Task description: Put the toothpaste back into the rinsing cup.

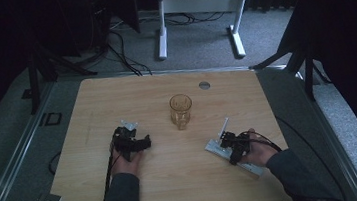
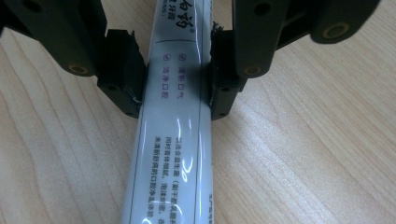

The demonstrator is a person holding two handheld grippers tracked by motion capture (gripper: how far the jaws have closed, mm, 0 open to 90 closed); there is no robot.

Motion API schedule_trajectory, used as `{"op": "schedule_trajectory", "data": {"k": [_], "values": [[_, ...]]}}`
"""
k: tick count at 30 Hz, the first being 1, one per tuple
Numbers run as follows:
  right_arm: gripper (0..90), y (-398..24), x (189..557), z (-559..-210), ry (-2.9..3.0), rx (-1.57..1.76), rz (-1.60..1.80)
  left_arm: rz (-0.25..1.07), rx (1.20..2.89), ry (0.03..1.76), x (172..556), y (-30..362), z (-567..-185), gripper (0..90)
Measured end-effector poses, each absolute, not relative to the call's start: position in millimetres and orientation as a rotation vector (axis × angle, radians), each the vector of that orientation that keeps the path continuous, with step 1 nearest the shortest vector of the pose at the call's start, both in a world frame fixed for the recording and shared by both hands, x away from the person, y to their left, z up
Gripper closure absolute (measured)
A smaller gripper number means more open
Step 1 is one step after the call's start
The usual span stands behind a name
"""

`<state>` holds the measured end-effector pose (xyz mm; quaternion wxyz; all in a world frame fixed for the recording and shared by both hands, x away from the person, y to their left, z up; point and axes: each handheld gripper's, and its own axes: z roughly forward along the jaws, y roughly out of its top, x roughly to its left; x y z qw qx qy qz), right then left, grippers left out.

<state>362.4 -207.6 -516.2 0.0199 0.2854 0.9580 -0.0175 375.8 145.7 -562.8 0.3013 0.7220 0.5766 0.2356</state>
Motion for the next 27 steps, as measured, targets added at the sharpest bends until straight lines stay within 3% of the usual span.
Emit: {"op": "schedule_trajectory", "data": {"k": [10,27], "values": [[68.0,-210.0,359.5,-512.5,2.954,0.876,-0.030,0.625,1.915,1.530,375.8,145.7,-562.8,14.3],[70.3,-224.6,361.4,-504.0,2.886,0.968,0.096,0.625,1.915,1.530,375.8,145.7,-562.8,14.3]]}}
